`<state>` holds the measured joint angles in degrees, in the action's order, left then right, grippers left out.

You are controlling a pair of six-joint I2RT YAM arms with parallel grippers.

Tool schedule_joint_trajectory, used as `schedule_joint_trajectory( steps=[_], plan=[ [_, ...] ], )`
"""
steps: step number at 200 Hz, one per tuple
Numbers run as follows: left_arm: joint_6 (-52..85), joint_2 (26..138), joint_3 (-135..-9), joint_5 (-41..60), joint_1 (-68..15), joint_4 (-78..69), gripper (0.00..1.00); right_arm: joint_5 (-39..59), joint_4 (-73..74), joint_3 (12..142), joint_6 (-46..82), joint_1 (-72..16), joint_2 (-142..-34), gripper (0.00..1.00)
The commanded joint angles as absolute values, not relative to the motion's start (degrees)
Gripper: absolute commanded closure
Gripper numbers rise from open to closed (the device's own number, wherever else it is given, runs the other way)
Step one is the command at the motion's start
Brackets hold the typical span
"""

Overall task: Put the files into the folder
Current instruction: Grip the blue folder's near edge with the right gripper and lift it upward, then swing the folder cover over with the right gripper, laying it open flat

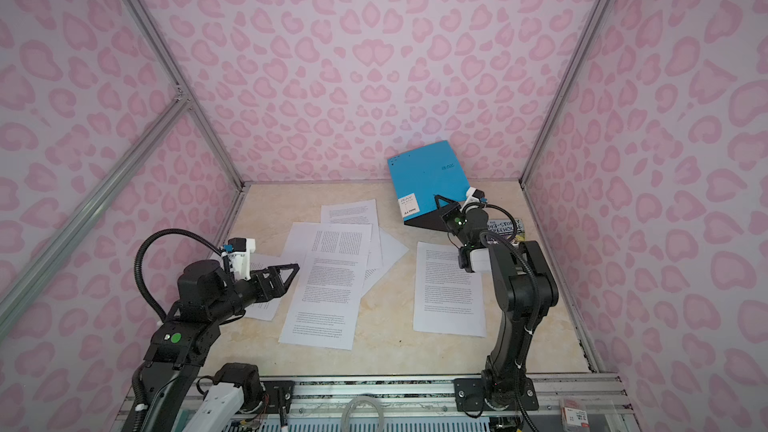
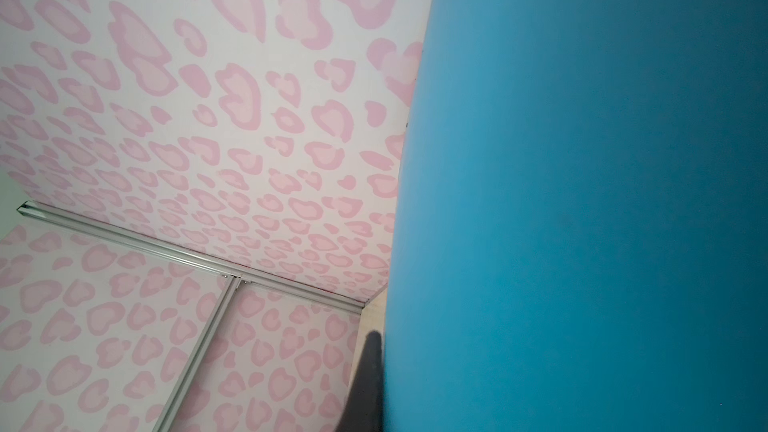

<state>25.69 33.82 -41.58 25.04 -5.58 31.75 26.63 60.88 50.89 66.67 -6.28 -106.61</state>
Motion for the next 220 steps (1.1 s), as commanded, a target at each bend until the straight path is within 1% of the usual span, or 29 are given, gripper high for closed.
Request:
schedule_joint_trajectory(
  steps=[1,16,33,53,91,126,155,183,220],
  plan=[
    [25.49,33.41,-41.48,24.64,-5.43,31.75,0.03,25.4,48.39,52.13,59.89,-7.3,-101.31,1.0],
    [25.49,33.06,-41.48,24.5,-5.44,31.78,0.03,22.65,38.41,52.75,54.12,-8.82,-96.18,1.0],
    [25.58,32.62,-41.4,24.52,-5.45,31.73,0.03,14.63,24.47,53.76,45.78,-11.6,-89.69,1.0],
    [25.66,32.28,-41.32,24.5,-5.38,31.76,0.03,8.99,17.36,53.2,40.97,-13.53,-85.23,1.0],
    [25.75,31.99,-41.13,24.73,-5.45,31.64,0.03,5.43,12.25,51.45,36.96,-13.92,-80.57,1.0],
    [25.83,31.42,-41.05,24.75,-5.39,31.64,0.03,-2.66,6.51,51.04,31.49,-17.15,-75.87,1.0],
    [25.93,31.09,-41.0,24.76,-5.45,31.65,0.03,-6.41,4.5,50.32,28.93,-19.65,-74.81,1.0],
    [25.99,30.88,-40.96,24.61,-5.43,31.64,0.03,-14.45,3.26,49.1,25.74,-23.87,-73.91,1.0],
    [26.02,30.85,-40.91,24.67,-5.4,31.66,0.03,-21.9,2.82,47.36,22.82,-28.52,-73.73,1.0]
  ],
)
